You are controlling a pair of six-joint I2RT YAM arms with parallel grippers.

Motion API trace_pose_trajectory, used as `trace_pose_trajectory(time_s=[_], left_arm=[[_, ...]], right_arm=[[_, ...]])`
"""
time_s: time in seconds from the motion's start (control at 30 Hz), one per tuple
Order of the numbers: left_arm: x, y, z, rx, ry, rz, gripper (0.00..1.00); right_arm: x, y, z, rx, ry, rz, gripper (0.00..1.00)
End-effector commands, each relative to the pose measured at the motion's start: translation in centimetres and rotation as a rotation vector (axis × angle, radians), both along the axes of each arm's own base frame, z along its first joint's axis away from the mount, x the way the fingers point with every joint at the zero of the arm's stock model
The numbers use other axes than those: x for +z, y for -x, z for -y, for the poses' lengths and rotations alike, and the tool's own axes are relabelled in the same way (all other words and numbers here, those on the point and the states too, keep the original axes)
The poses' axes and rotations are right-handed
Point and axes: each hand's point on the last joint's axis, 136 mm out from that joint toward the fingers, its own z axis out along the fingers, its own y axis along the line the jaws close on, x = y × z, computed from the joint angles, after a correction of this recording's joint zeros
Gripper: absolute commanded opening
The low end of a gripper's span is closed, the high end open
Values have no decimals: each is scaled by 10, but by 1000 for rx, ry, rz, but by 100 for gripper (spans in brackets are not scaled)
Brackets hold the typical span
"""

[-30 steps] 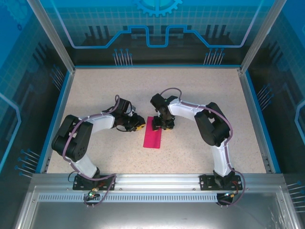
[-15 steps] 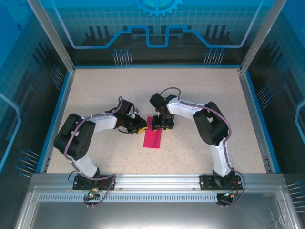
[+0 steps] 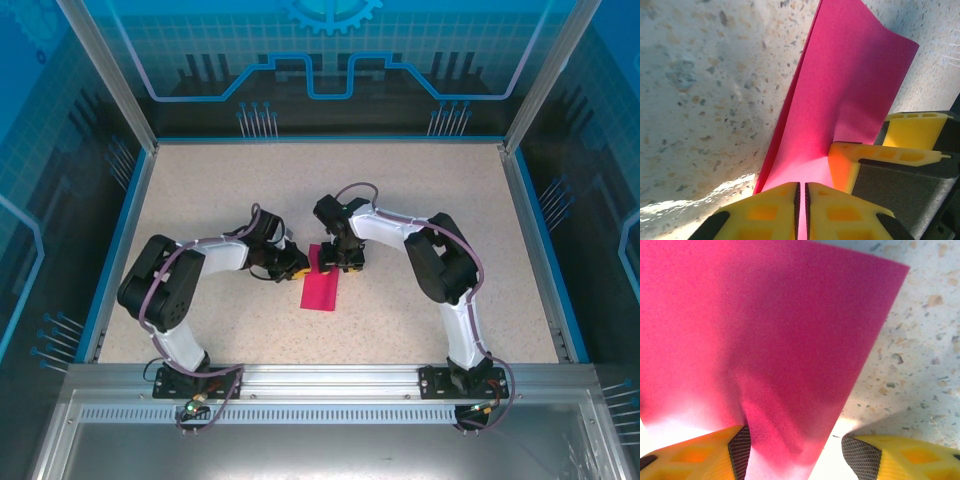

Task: Fold a paper plane with a square sheet of paper (pick it up from the middle)
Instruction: Hold the square sheet of paper at the center of the table.

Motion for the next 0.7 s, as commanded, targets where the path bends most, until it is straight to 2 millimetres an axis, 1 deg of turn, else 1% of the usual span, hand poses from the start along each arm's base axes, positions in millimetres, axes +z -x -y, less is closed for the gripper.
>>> trace_pose_trajectory(time_s=[0.0,0.3,0.5,0.67], left_arm=[[7,0,10,-51,25,18,13],[2,2,15,-69,20,5,9],[-5,3,13,-67,0,-12,7],[-14,6,9,-64,-26,-38,6]], right_arm=[[-117,62,33,22,156,-240,62],[-119,63,34,22,161,-243,61],[-118,63,34,25,160,-242,62],[-118,63,34,24,160,-242,61]])
